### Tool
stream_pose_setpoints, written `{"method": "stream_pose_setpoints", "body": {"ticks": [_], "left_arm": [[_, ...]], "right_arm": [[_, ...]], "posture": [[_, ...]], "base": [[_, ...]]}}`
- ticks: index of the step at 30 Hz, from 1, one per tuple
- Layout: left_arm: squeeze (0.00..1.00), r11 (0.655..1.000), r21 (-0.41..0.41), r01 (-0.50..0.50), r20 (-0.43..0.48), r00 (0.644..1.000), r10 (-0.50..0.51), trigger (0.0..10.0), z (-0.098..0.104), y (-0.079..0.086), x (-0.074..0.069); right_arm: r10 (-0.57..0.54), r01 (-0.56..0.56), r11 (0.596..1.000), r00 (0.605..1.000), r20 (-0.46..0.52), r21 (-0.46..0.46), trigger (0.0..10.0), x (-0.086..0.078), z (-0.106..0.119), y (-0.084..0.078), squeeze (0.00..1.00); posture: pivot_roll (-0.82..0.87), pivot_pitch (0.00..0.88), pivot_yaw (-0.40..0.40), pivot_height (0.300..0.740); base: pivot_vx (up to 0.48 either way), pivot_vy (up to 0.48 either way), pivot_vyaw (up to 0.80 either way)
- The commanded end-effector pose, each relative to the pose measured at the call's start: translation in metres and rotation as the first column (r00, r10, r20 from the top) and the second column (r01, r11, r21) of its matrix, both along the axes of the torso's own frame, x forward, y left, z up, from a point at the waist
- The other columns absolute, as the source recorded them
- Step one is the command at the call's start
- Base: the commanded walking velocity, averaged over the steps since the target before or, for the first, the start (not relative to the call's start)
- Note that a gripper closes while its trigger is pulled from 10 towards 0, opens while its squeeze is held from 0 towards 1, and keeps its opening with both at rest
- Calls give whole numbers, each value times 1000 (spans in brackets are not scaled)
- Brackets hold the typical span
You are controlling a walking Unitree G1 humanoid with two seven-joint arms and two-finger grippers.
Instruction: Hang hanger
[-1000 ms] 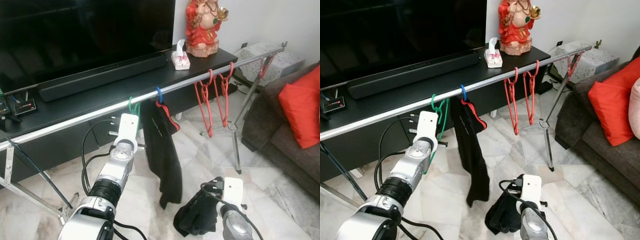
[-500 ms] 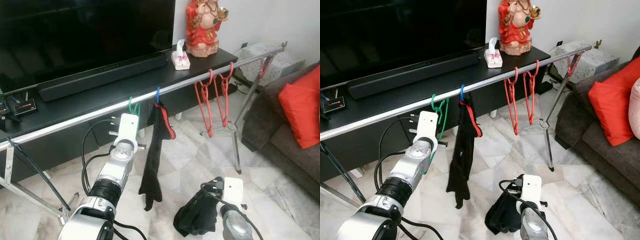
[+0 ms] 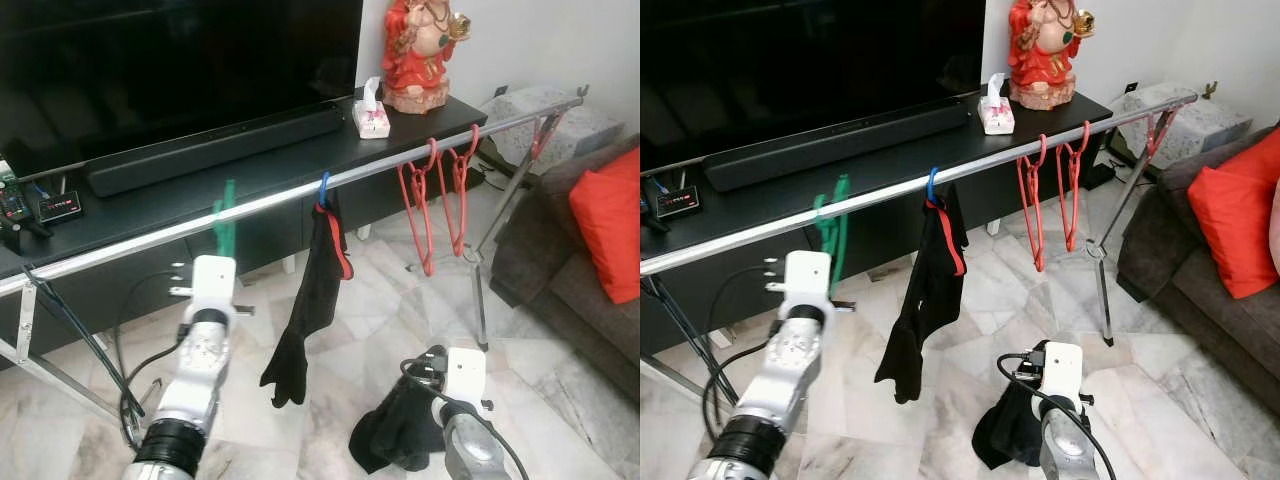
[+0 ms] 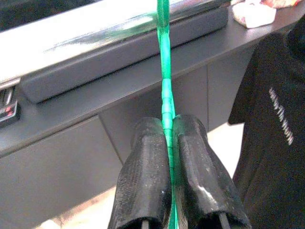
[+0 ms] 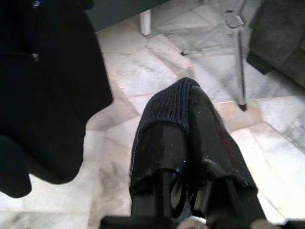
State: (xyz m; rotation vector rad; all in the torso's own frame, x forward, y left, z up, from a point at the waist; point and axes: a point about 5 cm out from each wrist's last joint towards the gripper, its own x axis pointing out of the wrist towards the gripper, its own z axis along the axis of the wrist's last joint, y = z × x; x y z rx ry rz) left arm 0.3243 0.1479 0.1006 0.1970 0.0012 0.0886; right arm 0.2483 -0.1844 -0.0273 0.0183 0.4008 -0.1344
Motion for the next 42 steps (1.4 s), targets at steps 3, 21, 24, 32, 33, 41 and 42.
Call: {"method": "stream_pose_setpoints", "body": {"ticks": [3, 21, 24, 32, 33, 41, 42], "left_arm": [[0, 999, 42, 17, 56, 998, -19, 10000, 3, 9, -12], [0, 968, 216, 126, -177, 980, -88, 10000, -69, 43, -83], [0, 960, 242, 143, -232, 969, -86, 10000, -82, 47, -88], [0, 940, 304, 153, -395, 918, -22, 10000, -115, 61, -99], [0, 939, 308, 156, -420, 907, -12, 10000, -120, 63, -101], [0, 931, 308, 197, -594, 804, 26, 10000, -151, 74, -126], [0, 932, 305, 194, -610, 792, 34, 10000, -154, 76, -129]], "right_arm": [[-13, 13, 1000, 999, 41, -9, 10000, 2, 5, -5, 0], [-3, 3, 1000, 999, 48, -12, 10000, 2, 6, -6, 0], [-3, 3, 1000, 999, 50, -11, 10000, 2, 6, -5, 0], [-8, 9, 1000, 999, 51, -12, 10000, 2, 6, -6, 0], [-8, 8, 1000, 999, 51, -11, 10000, 3, 6, -6, 0], [-5, 5, 1000, 999, 49, -13, 10000, 4, 7, -5, 0], [-5, 5, 1000, 999, 49, -13, 10000, 4, 7, -5, 0]], "posture": [[-20, 0, -15, 740], [2, 0, -32, 740], [-4, 0, -29, 740], [-4, 0, -28, 740], [-4, 0, -29, 740], [-6, 0, -28, 740], [-6, 0, -28, 740]], "base": [[0, 0, 0], [0, 0, 0], [0, 0, 0], [0, 0, 0], [0, 0, 0], [0, 0, 0], [0, 0, 0]]}}
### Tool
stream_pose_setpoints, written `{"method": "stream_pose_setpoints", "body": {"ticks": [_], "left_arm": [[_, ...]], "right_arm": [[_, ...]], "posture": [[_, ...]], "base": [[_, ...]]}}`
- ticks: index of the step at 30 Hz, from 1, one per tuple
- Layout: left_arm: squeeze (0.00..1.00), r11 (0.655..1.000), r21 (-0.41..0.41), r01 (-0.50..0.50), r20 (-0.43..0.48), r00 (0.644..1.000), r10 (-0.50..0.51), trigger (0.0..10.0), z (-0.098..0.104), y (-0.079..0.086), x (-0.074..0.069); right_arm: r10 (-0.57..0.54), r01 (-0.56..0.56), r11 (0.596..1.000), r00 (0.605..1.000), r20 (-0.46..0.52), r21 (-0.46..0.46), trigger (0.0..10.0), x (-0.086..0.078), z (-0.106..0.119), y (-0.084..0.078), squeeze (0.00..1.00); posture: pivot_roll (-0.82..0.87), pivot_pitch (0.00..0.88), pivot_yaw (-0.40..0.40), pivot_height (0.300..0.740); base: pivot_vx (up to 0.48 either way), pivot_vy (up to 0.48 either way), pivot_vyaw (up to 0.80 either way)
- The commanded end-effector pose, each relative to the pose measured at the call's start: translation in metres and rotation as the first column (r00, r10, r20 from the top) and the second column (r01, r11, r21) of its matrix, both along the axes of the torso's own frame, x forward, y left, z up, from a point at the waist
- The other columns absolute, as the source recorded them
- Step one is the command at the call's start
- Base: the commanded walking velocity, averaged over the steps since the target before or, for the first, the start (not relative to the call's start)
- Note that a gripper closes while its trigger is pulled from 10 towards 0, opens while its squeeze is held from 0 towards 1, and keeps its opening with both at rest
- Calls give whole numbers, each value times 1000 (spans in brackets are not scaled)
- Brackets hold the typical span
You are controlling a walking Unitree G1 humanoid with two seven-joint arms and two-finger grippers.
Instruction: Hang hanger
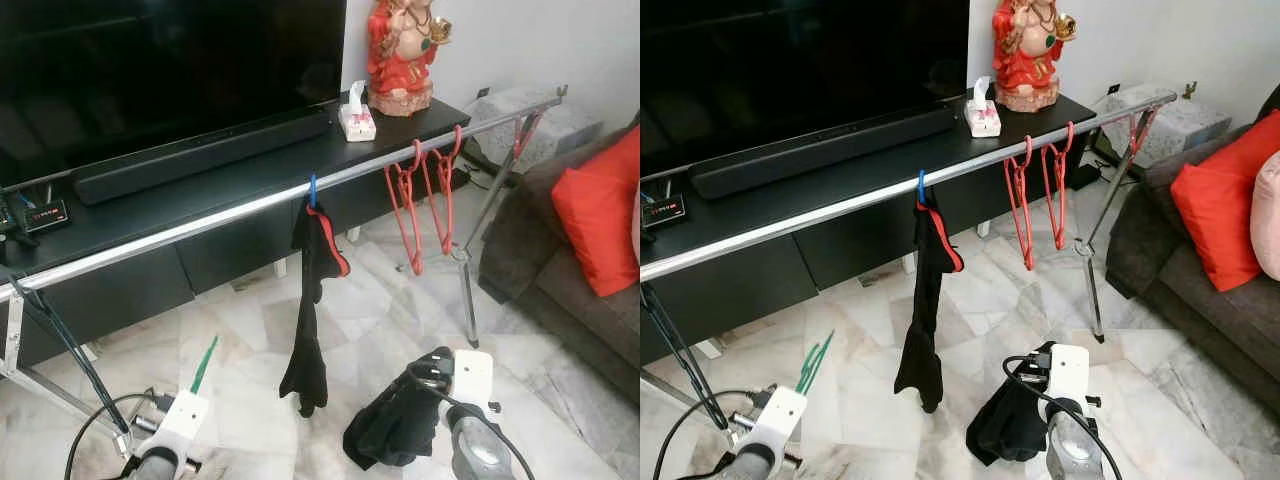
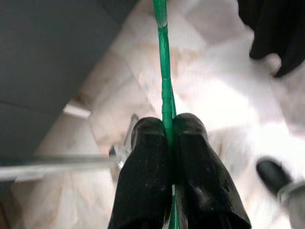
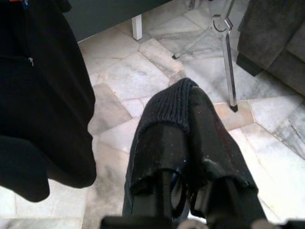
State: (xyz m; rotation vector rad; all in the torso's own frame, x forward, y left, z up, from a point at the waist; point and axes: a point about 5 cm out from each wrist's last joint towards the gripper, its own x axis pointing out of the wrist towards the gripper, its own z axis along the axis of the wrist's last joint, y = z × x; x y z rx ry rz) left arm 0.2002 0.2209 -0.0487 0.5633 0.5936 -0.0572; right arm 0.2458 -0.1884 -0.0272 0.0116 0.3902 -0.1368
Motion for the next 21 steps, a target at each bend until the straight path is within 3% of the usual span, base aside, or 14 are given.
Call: {"method": "stream_pose_setpoints", "body": {"ticks": [1, 4, 7, 19, 21], "left_arm": [[0, 1000, 20, 6, -40, 999, -5, 10000, -5, 3, -5], [0, 990, -21, -142, -137, 981, 138, 10000, -18, 15, -23], [0, 976, -55, -210, -168, 966, 198, 10000, -22, 18, -29], [0, 968, -70, -240, -206, 953, 221, 10000, -29, 13, -36], [0, 968, -75, -239, -209, 953, 219, 10000, -29, 11, -36]], "right_arm": [[-4, 4, 1000, 999, 39, -6, 10000, 7, 7, -1, 0], [0, 1, 1000, 999, 42, -7, 10000, 7, 7, 0, 0], [1, -1, 1000, 999, 43, -8, 10000, 7, 7, 0, 0], [29, -28, 999, 998, 50, -28, 10000, 9, 9, 2, 0], [31, -29, 999, 998, 56, -34, 10000, 9, 10, 2, 0]], "posture": [[-6, 0, -28, 740], [-12, 0, -30, 740], [-14, 0, -30, 740], [-11, 0, -32, 740], [-11, 0, -31, 740]], "base": [[0, 0, 0], [0, 0, 0], [0, 0, 0], [0, 0, 0], [0, 0, 600]]}}
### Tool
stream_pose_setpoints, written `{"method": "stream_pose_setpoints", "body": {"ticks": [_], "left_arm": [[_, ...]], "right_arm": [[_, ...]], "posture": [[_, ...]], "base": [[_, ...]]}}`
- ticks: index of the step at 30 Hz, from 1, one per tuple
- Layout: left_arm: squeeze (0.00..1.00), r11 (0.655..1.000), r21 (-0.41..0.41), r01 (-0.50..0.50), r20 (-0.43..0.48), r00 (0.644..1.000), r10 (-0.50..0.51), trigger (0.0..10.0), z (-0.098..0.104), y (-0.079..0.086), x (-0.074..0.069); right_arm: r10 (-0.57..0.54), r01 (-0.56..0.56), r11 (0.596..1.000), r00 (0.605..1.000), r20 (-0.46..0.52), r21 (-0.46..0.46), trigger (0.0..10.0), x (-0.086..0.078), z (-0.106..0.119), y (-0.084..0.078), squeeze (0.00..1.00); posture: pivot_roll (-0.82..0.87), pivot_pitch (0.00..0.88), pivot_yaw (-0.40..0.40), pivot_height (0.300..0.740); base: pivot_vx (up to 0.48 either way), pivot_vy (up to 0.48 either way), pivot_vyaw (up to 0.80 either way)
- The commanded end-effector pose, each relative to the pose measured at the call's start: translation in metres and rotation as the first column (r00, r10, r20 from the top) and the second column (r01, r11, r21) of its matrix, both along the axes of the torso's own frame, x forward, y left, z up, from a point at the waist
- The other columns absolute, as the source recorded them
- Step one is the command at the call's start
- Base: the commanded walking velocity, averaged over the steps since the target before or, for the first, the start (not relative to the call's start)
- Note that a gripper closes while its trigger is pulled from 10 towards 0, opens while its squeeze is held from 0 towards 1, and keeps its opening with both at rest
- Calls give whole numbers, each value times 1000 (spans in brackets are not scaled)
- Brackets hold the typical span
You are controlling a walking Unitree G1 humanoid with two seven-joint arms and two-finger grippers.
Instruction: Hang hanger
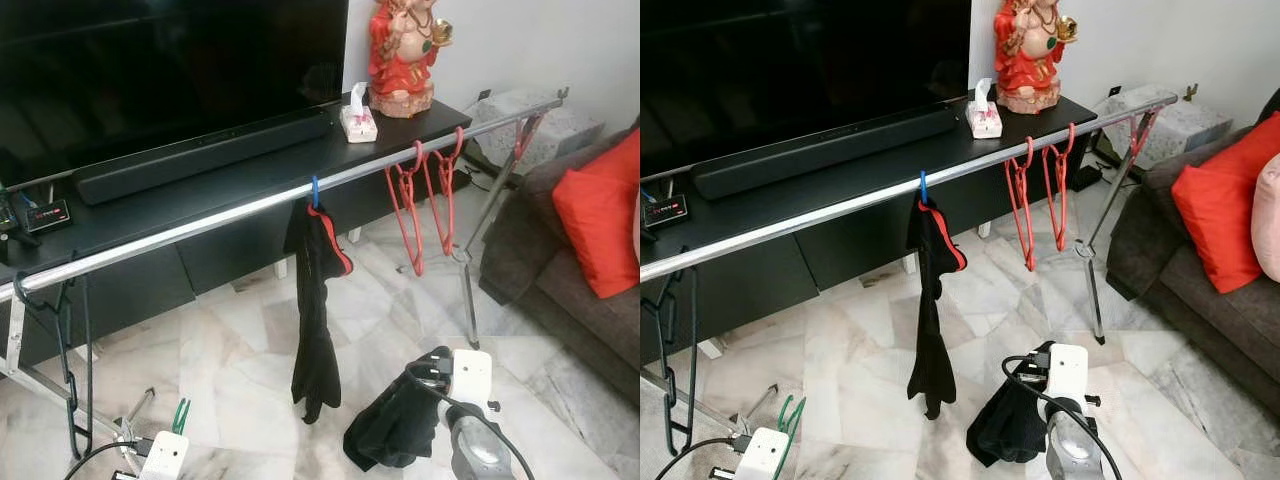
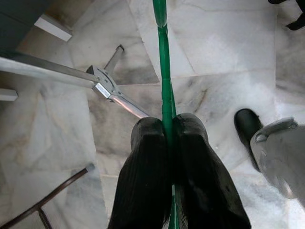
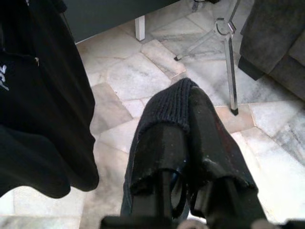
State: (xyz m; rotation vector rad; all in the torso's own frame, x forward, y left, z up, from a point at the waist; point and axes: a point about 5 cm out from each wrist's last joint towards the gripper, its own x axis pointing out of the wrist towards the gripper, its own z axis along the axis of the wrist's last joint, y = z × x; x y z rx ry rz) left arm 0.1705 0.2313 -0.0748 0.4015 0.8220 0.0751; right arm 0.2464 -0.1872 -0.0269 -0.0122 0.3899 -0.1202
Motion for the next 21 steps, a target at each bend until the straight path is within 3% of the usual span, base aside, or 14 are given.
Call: {"method": "stream_pose_setpoints", "body": {"ticks": [1, 5, 17, 21], "left_arm": [[0, 1000, -9, -10, -20, 1000, 10, 10000, -3, 1, -6], [0, 1000, -12, -5, -21, 1000, 4, 10000, -4, -1, -6], [0, 1000, -16, -3, -16, 1000, 3, 10000, -4, -2, -6], [0, 1000, -17, -5, -13, 1000, 4, 10000, -4, -3, -5]], "right_arm": [[10, -9, 1000, 998, 57, -13, 10000, 8, 9, 0, 0], [4, -3, 1000, 999, 54, -12, 10000, 8, 9, 0, 0], [9, -7, 1000, 999, 54, -22, 10000, 8, 9, 2, 0], [18, -16, 999, 998, 61, -28, 10000, 9, 10, 3, 0]], "posture": [[-11, 0, -31, 740], [-12, 0, -28, 740], [-9, 0, -28, 740], [-9, 0, -27, 740]], "base": [[0, 0, 600], [0, 0, 800], [0, 0, 0], [0, 0, 761]]}}
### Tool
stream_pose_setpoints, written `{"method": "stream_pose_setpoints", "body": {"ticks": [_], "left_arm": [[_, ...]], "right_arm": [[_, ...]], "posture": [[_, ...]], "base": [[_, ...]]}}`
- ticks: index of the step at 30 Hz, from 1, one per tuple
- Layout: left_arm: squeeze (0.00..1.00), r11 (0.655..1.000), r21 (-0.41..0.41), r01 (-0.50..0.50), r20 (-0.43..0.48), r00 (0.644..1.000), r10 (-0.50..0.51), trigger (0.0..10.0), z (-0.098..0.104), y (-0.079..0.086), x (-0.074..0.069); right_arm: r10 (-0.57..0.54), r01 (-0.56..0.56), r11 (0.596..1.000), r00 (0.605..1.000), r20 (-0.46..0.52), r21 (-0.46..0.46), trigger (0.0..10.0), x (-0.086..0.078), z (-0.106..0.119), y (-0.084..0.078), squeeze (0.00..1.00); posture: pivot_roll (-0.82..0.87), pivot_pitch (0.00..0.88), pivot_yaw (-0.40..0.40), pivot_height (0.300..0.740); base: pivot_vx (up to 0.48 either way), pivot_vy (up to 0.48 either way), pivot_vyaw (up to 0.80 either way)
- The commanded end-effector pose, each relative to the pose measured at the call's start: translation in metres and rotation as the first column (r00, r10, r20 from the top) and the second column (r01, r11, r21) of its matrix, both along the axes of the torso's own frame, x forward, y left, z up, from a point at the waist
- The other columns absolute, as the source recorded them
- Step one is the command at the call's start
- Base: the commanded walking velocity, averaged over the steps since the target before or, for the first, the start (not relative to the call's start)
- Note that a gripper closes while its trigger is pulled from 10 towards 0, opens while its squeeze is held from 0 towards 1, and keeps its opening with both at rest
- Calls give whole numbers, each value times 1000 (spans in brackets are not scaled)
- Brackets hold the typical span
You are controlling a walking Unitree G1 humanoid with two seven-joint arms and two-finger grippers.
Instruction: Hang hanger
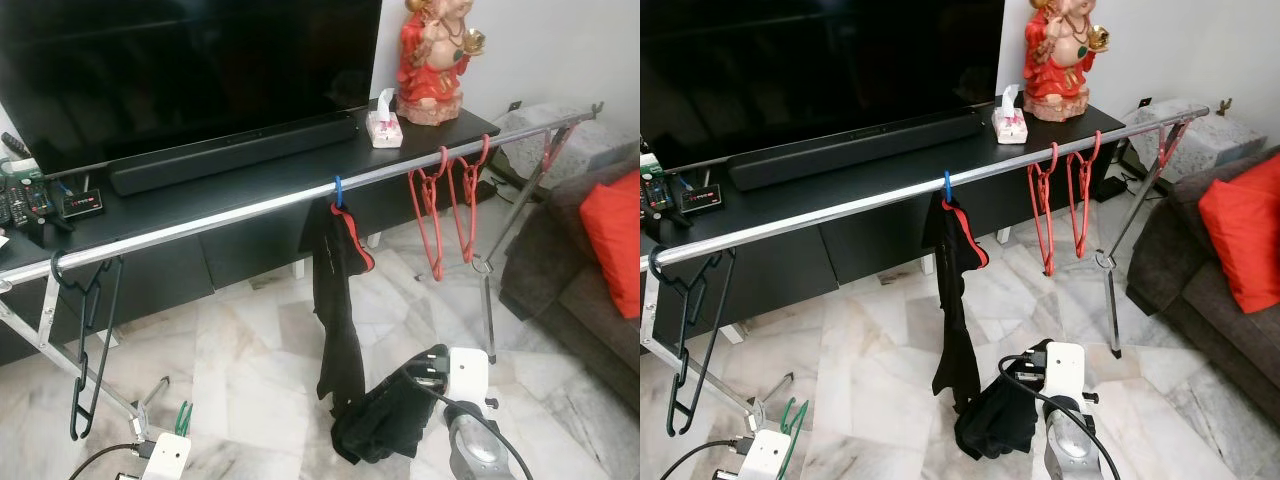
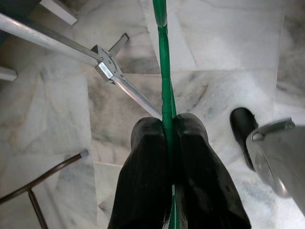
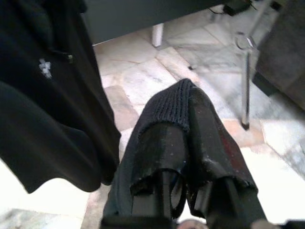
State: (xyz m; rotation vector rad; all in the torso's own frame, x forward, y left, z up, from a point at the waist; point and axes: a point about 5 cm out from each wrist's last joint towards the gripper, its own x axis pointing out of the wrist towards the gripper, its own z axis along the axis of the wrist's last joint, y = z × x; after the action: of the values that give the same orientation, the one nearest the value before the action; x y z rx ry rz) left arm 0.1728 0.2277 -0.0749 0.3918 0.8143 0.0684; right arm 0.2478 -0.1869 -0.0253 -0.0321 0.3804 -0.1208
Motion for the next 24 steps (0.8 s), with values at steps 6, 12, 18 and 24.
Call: {"method": "stream_pose_setpoints", "body": {"ticks": [6, 12, 18, 24], "left_arm": [[0, 1000, -7, -8, -17, 1000, 8, 10000, -3, 0, -7], [0, 1000, -8, -11, -17, 1000, 11, 10000, -3, 1, -7], [0, 1000, -8, -13, -17, 1000, 13, 10000, -3, 1, -6], [0, 1000, -10, -15, -17, 1000, 15, 10000, -3, 1, -7]], "right_arm": [[-8, 8, 1000, 999, 49, 13, 10000, 6, 7, 2, 0], [-7, 7, 1000, 999, 49, 9, 10000, 6, 7, 2, 0], [-3, 3, 1000, 999, 47, 3, 10000, 7, 7, 2, 0], [-1, 1, 1000, 999, 46, -3, 10000, 6, 7, 2, 0]], "posture": [[-7, 0, -26, 740], [-2, 0, -24, 740], [0, 0, -24, 740], [0, 0, -23, 740]], "base": [[0, 0, 133], [-245, 0, 0], [-261, 0, 0], [-286, 0, 0]]}}
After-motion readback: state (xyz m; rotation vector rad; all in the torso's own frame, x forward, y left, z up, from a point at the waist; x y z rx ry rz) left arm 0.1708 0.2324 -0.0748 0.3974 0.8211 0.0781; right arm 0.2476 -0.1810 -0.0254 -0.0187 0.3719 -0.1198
